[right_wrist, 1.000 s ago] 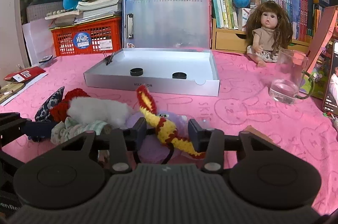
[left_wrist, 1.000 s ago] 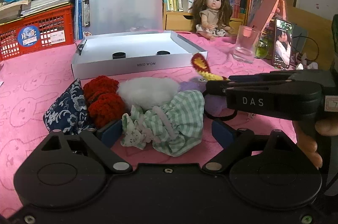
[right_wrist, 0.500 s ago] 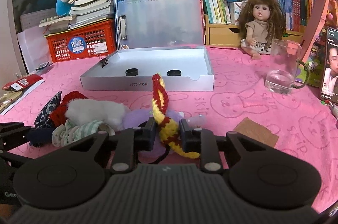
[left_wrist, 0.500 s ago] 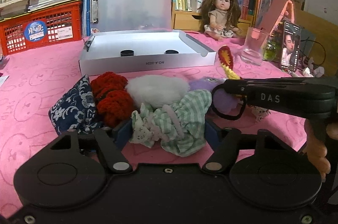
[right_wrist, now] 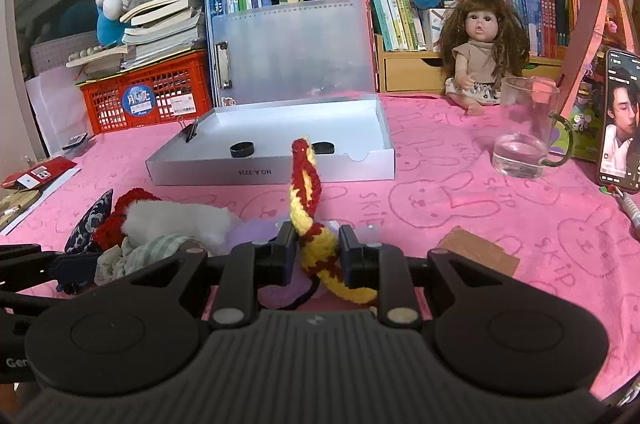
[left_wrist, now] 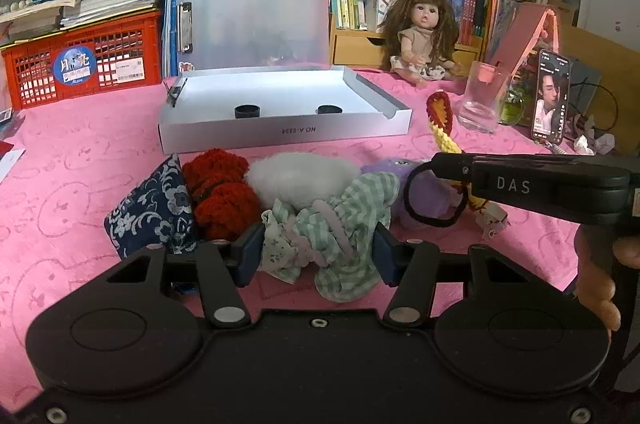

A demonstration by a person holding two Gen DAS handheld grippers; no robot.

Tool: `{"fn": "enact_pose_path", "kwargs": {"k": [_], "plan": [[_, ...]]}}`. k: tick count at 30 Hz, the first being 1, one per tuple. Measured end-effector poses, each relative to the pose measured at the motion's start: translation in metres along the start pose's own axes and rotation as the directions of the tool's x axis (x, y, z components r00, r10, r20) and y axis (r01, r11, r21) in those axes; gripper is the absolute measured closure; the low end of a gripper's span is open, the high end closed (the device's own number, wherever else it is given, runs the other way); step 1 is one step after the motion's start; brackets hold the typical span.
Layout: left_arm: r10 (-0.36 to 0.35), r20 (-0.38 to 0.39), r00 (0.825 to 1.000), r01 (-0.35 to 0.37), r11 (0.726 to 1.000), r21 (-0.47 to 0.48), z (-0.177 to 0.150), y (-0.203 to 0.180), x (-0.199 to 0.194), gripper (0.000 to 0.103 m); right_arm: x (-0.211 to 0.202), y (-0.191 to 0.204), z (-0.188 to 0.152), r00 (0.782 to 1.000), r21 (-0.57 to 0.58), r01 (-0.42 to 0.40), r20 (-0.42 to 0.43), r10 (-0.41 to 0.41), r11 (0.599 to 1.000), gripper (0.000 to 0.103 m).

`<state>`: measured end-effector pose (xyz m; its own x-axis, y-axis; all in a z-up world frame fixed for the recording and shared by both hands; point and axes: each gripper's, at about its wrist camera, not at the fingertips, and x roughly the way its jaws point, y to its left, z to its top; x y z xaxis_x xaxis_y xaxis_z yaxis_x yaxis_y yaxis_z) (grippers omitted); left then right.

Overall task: Organize objects
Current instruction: 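Grasp the green gingham dress with the left gripper while the right grasps the yellow-red knitted strip, then lift the gingham dress and knitted strip and carry both toward the tray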

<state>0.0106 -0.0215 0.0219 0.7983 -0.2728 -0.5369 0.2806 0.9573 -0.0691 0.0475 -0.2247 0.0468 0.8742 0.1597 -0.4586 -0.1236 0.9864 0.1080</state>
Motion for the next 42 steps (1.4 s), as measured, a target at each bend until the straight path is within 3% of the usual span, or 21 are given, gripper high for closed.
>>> {"fn": "enact_pose_path", "kwargs": {"k": [22,37,42], "plan": [[-0.027,0.089,0.996,0.024,0.999,0.033,0.006,-0.005,-0.025,0.051,-0.003,-0.008,0.004,1.0,0.021,0.016,0.019,-0.016,1.0,0.078],[-0.001,0.152,0.988,0.008,0.999,-0.04,0.042,0.019,-0.025,0.051,-0.003,-0.009,0.018,0.999,0.018,0.008,0.046,-0.008,1.0,0.082],[0.014,0.17,0.985,-0.004,0.998,-0.06,0.05,0.026,-0.025,0.051,0.004,-0.011,0.017,1.0,0.031,0.015,0.021,-0.016,0.999,0.081]]}}
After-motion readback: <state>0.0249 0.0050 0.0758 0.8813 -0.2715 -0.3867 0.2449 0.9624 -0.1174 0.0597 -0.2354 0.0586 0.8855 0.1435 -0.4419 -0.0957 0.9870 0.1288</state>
